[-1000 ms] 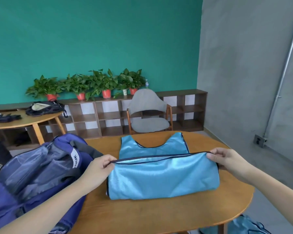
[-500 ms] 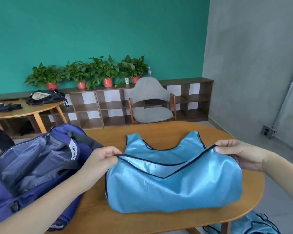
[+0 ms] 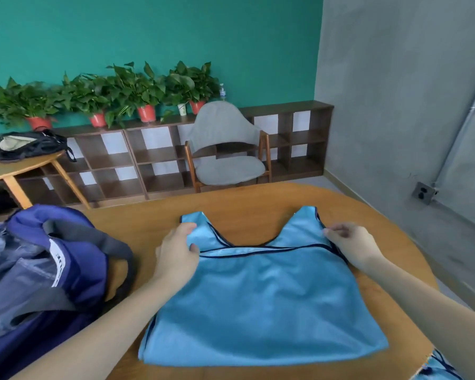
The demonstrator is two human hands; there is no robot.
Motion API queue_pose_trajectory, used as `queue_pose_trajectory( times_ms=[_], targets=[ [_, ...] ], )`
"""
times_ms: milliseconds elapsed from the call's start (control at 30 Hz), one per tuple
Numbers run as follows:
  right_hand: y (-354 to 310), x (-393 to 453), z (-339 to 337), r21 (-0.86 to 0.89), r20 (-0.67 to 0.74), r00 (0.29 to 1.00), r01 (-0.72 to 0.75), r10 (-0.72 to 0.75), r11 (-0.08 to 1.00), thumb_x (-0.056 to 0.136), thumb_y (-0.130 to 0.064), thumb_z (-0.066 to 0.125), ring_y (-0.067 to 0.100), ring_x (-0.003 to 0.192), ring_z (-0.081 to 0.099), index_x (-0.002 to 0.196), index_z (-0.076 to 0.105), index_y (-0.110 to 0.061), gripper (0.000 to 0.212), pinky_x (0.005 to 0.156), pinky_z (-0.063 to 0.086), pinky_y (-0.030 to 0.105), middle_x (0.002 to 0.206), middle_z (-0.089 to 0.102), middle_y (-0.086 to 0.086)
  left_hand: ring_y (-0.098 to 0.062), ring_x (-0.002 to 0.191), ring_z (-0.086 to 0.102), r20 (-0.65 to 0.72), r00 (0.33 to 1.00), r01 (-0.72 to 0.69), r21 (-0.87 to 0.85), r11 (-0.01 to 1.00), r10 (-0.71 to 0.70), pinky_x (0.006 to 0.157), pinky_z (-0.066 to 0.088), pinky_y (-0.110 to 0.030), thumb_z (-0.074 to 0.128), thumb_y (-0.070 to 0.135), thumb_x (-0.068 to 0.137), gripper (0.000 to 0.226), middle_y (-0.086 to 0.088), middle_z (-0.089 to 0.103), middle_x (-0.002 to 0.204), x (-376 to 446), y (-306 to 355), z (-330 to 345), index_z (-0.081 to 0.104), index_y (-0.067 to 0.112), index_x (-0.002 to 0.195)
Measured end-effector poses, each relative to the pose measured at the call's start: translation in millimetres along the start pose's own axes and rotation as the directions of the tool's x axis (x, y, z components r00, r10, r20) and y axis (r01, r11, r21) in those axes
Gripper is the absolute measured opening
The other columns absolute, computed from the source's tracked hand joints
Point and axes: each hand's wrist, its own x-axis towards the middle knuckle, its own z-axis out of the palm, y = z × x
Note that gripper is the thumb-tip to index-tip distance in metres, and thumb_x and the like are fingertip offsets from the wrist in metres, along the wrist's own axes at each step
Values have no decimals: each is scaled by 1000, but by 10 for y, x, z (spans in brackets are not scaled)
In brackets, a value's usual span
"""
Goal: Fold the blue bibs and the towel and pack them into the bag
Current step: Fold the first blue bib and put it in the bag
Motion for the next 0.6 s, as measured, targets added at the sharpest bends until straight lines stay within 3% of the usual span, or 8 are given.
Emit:
queue_pose_trajectory(
  times_ms=[167, 333, 433, 500, 600],
  targets=[
    [-3, 345, 134, 40, -79, 996, 47, -44, 998, 94, -38, 69, 15, 95, 63, 115, 65, -17, 30, 82, 45, 28, 102, 68, -5, -12, 106, 60, 198, 967, -140, -123, 982, 162, 97, 45, -23, 58, 7, 94, 36, 4, 64, 117, 250, 731, 667, 62, 22, 127],
    [-32, 679, 299, 56, -123, 991, 52, -45, 997, 89, -52, 69, 6, 91, 63, 120, 62, -24, 42, 80, 48, 29, 95, 67, -16, -21, 113, 60, 357, 920, -118, -141, 983, 162, 98, 50, -33, 60, 24, 97, 37, -2, 63, 127, 664, 1350, 1445, 56, 22, 134],
    [-33, 865, 352, -3, -116, 993, 22, -22, 1000, 83, -61, 71, 8, 90, 63, 112, 60, -33, 41, 81, 52, 35, 94, 68, -16, -19, 106, 60, 390, 913, -47, -187, 981, 118, 87, 52, -30, 69, 29, 93, 45, -3, 62, 126, 855, 1520, 1779, 56, 20, 136],
    [5, 968, 367, 81, -111, 993, 42, -33, 996, 83, -48, 77, 9, 87, 65, 105, 66, -32, 29, 77, 52, 32, 92, 71, -12, -18, 105, 60, 379, 917, -36, -221, 975, 120, 90, 51, -30, 79, 31, 86, 54, 0, 63, 122, 889, 1516, 1928, 57, 19, 134],
    [95, 955, 314, 417, -84, 989, 143, -118, 898, 87, -16, 77, 8, 79, 64, 94, 73, -22, 10, 75, 48, 24, 86, 71, -3, -17, 111, 58, 332, 931, -64, -254, 965, 150, 99, 49, -37, 84, 39, 78, 67, 6, 62, 122, 840, 1415, 2035, 56, 23, 137]
  ],
)
